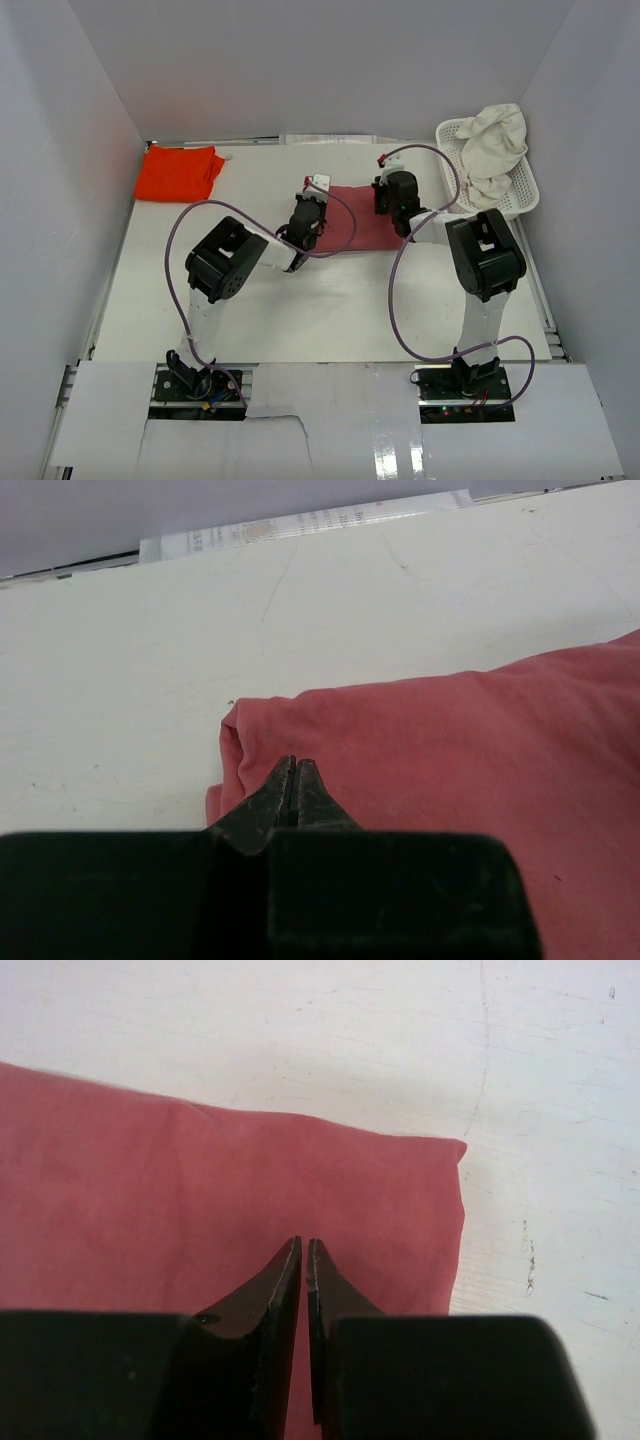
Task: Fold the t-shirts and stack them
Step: Smooth out wrinkles on the folded tshirt
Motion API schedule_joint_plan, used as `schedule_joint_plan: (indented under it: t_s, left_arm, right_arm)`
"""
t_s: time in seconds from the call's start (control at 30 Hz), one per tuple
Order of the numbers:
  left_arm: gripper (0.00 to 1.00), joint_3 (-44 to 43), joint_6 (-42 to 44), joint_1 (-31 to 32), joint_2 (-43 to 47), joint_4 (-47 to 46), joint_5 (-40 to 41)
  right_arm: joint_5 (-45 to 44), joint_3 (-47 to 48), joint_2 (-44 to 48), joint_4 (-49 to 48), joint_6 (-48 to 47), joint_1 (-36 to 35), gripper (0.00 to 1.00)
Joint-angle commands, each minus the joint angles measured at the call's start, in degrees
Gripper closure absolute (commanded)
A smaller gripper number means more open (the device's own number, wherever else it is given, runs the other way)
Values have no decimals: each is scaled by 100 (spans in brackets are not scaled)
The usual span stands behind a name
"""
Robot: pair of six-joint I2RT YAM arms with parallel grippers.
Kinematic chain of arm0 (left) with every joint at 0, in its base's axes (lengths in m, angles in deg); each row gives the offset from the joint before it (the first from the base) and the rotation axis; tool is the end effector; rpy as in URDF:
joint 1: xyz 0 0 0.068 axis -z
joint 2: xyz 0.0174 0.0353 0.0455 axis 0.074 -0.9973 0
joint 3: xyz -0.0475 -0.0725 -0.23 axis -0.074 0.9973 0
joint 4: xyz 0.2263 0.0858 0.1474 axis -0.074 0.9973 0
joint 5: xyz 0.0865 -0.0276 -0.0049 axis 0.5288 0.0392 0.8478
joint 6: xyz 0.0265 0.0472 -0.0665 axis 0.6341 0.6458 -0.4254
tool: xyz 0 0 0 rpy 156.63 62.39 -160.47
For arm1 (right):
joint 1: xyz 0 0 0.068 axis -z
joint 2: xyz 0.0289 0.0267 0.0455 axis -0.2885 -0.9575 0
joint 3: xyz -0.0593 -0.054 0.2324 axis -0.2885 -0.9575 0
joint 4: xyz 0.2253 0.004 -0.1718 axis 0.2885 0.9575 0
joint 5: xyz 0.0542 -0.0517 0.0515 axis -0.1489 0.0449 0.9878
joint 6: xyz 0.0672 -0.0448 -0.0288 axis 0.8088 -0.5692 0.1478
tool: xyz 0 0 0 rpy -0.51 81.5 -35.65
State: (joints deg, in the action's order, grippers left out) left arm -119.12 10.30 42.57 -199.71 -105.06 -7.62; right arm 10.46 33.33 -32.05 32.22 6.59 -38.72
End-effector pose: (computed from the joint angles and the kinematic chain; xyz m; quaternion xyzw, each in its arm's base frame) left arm 0.3910 -0.2623 0.0890 0.0929 0.7409 -0.0223 0.6648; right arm 0.4349 0.1645 0.1096 -0.0941 0.8226 0.0696 0.5564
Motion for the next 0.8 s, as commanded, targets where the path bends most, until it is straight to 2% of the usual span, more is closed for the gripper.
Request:
schedule_joint_plan:
  t_s: [0.0, 0.23, 0.43, 0.57, 0.7, 0.77]
  left_arm:
    - [100, -220, 426, -62, 2, -58, -56]
    - [100, -827, 575, -150, -340, 83, -117]
    - [100, -739, 304, -185, -420, 389, -206]
    - [100, -739, 163, -185, -367, 715, -162]
    - [100, -1029, 215, -194, -393, 1294, -162]
    - [100, -1047, 215, -194, -376, 1296, -179]
  right_arm:
    - [-275, -3, 214, -160, -309, -54, 87]
    - [-197, 875, -189, 498, -511, -54, 87]
    - [-126, 726, -383, 594, -414, -55, 89]
    - [-99, 875, -542, 1086, -414, -54, 92]
    - [-117, 902, -515, 1166, -414, -54, 92]
    - [-126, 954, -515, 1184, -414, -55, 92]
